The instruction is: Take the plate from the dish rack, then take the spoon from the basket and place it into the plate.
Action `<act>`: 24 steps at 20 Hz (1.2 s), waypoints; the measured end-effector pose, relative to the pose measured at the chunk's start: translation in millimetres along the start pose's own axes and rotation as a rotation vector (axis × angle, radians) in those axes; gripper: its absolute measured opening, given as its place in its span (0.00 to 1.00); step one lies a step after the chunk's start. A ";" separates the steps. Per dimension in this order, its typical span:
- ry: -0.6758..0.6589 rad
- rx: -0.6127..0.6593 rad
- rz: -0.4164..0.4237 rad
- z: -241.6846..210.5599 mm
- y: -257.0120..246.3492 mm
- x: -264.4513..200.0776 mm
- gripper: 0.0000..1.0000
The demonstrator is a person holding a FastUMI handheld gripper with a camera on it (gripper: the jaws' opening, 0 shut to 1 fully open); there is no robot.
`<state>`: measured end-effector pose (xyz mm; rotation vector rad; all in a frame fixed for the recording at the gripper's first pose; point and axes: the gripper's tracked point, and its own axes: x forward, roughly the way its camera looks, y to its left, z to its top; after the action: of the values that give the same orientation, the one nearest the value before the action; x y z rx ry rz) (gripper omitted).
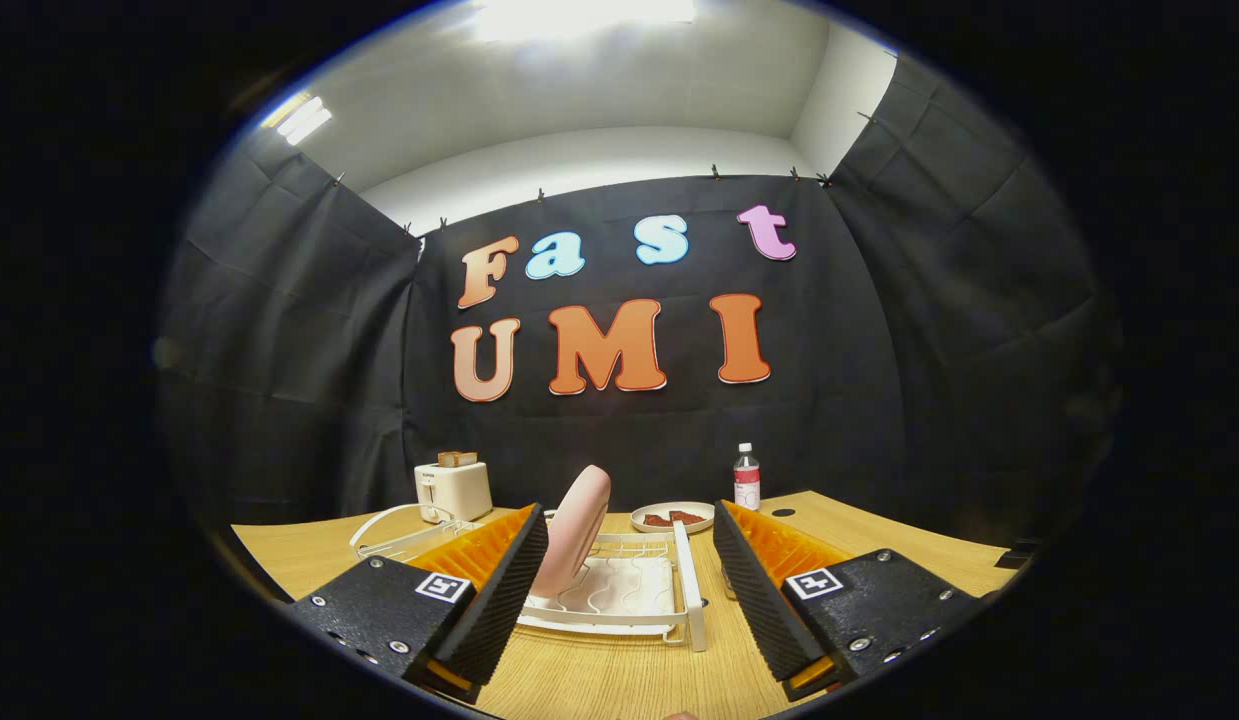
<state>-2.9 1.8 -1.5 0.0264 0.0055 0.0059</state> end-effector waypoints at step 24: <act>0.302 -0.013 0.069 11.0 -4.0 78.2 0.99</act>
<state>75.3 -2.0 8.9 0.0122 0.3062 0.0787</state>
